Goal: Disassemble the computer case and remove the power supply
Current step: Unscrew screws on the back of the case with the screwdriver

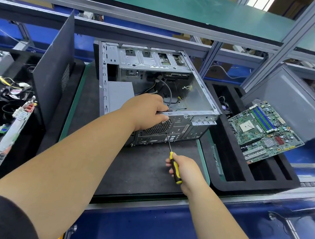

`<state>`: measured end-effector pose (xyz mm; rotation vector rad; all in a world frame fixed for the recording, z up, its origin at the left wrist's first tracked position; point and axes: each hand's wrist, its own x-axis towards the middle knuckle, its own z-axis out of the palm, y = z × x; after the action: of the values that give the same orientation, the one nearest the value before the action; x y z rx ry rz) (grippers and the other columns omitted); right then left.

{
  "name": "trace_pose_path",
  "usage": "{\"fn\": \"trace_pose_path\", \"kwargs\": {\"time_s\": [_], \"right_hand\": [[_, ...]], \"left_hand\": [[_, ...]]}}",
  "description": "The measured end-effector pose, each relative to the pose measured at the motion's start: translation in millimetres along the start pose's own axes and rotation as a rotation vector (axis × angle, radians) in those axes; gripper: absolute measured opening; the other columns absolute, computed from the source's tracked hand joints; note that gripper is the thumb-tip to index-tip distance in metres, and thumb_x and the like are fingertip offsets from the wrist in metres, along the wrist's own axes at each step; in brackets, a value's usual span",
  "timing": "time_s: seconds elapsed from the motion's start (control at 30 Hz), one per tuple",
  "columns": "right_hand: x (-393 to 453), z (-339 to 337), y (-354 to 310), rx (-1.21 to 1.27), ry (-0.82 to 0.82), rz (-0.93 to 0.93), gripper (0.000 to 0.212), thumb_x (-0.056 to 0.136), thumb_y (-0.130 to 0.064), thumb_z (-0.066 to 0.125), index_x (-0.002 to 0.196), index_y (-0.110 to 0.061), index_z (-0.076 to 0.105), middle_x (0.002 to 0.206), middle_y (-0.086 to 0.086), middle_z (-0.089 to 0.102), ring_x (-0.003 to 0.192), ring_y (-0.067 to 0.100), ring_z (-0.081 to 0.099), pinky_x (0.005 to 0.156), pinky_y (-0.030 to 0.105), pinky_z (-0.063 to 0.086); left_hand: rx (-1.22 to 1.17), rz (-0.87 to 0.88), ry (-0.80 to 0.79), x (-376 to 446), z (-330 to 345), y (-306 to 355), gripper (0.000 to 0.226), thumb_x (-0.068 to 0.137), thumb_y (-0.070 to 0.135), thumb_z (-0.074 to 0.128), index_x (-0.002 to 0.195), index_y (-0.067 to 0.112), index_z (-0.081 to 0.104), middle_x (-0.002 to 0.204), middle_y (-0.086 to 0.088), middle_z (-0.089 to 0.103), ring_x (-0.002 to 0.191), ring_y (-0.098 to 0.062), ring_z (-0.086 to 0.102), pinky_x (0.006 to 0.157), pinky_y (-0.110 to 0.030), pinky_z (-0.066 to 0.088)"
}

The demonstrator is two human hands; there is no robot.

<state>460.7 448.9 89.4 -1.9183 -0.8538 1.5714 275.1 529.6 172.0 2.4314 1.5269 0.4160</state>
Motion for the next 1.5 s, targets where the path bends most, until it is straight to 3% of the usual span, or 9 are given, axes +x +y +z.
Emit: {"fn": "trace_pose_path", "kwargs": {"time_s": [0.3, 0.6, 0.7, 0.8, 0.87, 1.03, 1.2, 1.37, 1.5], "right_hand": [[2, -1, 0, -0.053, 0.016, -0.051, 0.032, 0.104, -0.030, 0.046, 0.081, -0.011, 0.059, 0.080, 0.002, 0.059, 0.040, 0.011, 0.048, 0.043, 0.023, 0.038], [6, -8, 14, -0.146, 0.096, -0.213, 0.028, 0.096, -0.038, 0.058, 0.088, -0.011, 0.059, 0.082, 0.005, 0.063, 0.048, 0.011, 0.055, 0.055, 0.030, 0.045], [0, -8, 13, -0.335, 0.196, -0.267, 0.029, 0.093, -0.043, 0.059, 0.080, -0.019, 0.051, 0.072, -0.001, 0.060, 0.050, 0.012, 0.058, 0.055, 0.029, 0.045], [-4, -5, 10, -0.700, 0.369, -0.460, 0.029, 0.092, -0.039, 0.061, 0.078, -0.023, 0.041, 0.084, -0.002, 0.053, 0.061, 0.013, 0.053, 0.049, 0.028, 0.030], [-7, -2, 8, -0.751, 0.409, -0.527, 0.030, 0.092, -0.036, 0.062, 0.079, -0.022, 0.039, 0.087, -0.001, 0.049, 0.062, 0.010, 0.047, 0.049, 0.028, 0.027], [-6, -3, 4, -0.540, 0.255, -0.355, 0.030, 0.092, -0.043, 0.059, 0.081, -0.017, 0.049, 0.083, 0.001, 0.058, 0.064, 0.014, 0.051, 0.053, 0.028, 0.032], [-7, -5, -1, 0.193, -0.075, 0.011, 0.030, 0.102, -0.027, 0.049, 0.085, -0.009, 0.065, 0.075, 0.005, 0.067, 0.056, 0.015, 0.049, 0.052, 0.025, 0.039], [-6, -10, 2, 0.129, -0.077, 0.018, 0.031, 0.101, -0.034, 0.052, 0.083, -0.011, 0.064, 0.076, 0.001, 0.065, 0.045, 0.011, 0.051, 0.046, 0.023, 0.042], [-2, -11, 8, 0.031, 0.012, -0.153, 0.022, 0.096, -0.031, 0.061, 0.087, -0.011, 0.057, 0.085, 0.006, 0.060, 0.045, 0.010, 0.051, 0.046, 0.022, 0.042]], "left_hand": [[0.005, 0.026, 0.015, 1, 1, -1, 0.023, 0.094, 0.043, 0.053, 0.092, 0.024, 0.064, 0.087, 0.008, 0.047, 0.086, -0.015, 0.047, 0.066, -0.029, 0.038], [0.017, 0.016, 0.010, 3, 3, -4, 0.032, 0.094, 0.046, 0.052, 0.107, 0.022, 0.067, 0.095, 0.006, 0.053, 0.092, -0.016, 0.052, 0.077, -0.038, 0.049], [0.010, 0.020, 0.011, 3, 3, -4, 0.032, 0.094, 0.046, 0.052, 0.113, 0.025, 0.067, 0.097, 0.007, 0.053, 0.094, -0.016, 0.052, 0.078, -0.038, 0.050], [0.008, 0.018, 0.012, 3, 4, -4, 0.033, 0.094, 0.046, 0.052, 0.114, 0.025, 0.067, 0.098, 0.007, 0.053, 0.095, -0.016, 0.052, 0.078, -0.038, 0.049], [0.011, 0.017, 0.012, 4, 4, -4, 0.033, 0.094, 0.046, 0.052, 0.114, 0.026, 0.067, 0.097, 0.007, 0.053, 0.095, -0.016, 0.052, 0.078, -0.037, 0.049], [-0.010, 0.015, 0.009, 3, 3, -4, 0.032, 0.094, 0.046, 0.053, 0.115, 0.027, 0.067, 0.096, 0.009, 0.053, 0.093, -0.014, 0.051, 0.078, -0.035, 0.049], [-0.001, 0.011, -0.005, 3, 3, -4, 0.032, 0.094, 0.045, 0.052, 0.115, 0.026, 0.067, 0.098, 0.008, 0.054, 0.096, -0.016, 0.053, 0.079, -0.038, 0.050], [0.003, 0.011, -0.012, 4, 3, -4, 0.033, 0.094, 0.045, 0.052, 0.115, 0.025, 0.067, 0.099, 0.007, 0.054, 0.097, -0.016, 0.053, 0.080, -0.039, 0.050], [0.004, 0.008, -0.002, 4, 4, -5, 0.033, 0.094, 0.045, 0.053, 0.112, 0.022, 0.067, 0.099, 0.008, 0.055, 0.095, -0.015, 0.053, 0.078, -0.036, 0.049]]}}
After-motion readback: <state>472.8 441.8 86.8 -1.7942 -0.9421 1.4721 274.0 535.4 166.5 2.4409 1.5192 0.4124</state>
